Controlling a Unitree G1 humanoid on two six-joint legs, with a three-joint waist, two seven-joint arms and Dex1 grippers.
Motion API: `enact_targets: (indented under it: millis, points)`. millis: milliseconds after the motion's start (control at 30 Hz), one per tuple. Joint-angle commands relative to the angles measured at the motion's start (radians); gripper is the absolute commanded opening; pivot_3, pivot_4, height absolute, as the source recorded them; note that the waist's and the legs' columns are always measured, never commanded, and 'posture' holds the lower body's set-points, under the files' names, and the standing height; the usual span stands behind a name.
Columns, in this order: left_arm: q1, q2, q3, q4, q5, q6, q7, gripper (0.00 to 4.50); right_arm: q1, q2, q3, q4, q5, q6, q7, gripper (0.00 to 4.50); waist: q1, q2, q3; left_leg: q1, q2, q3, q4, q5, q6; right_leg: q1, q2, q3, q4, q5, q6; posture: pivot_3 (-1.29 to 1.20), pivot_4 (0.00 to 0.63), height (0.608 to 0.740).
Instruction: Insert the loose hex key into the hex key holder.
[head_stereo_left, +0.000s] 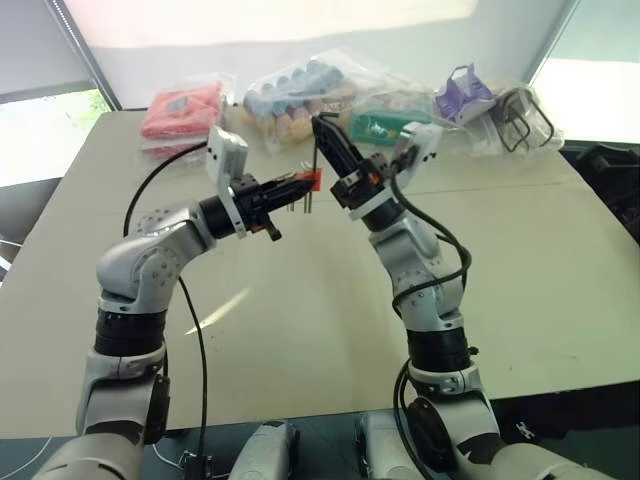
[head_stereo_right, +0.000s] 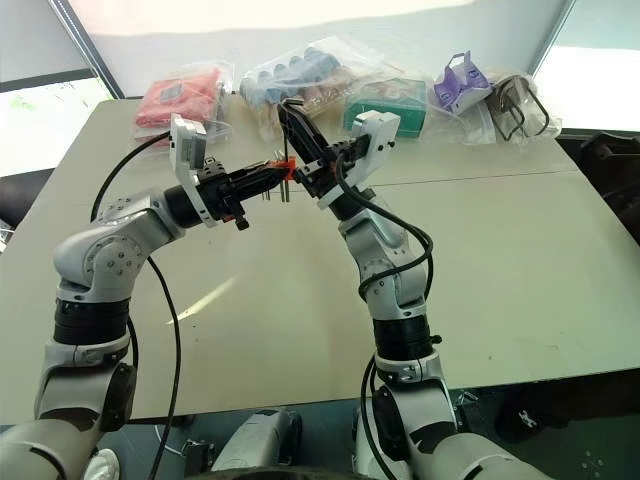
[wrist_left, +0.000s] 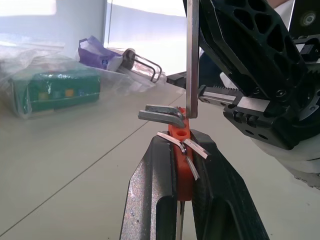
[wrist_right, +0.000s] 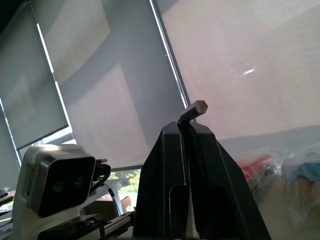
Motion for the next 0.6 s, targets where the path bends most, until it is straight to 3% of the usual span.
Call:
enact_targets:
  millis: [33,600]
  points:
    - [-0.021,0.003,0.019,-0.037,-0.019,-0.011,-0.007,0.0,-0.012,0.001,-0.004,-0.021,-0.005,-0.027,-0.009,0.04,0.0,0.0,0.0,0.0,0.0,0.0,0.0,0.0,0.0,0.0,0.0,0.0,0.0,0.0,0.0,0.0,0.15,0.74]
    - [-0.025,-0.001,0.02,-0.038,-0.022,-0.008,0.0,0.0,-0.018,-0.003,0.003,0.0,-0.02,-0.044,-0.008,0.04,0.0,0.0,0.0,0.0,0.0,0.0,0.0,0.0,0.0,0.0,0.0,0.0,0.0,0.0,0.0,0.0,0.15,0.74]
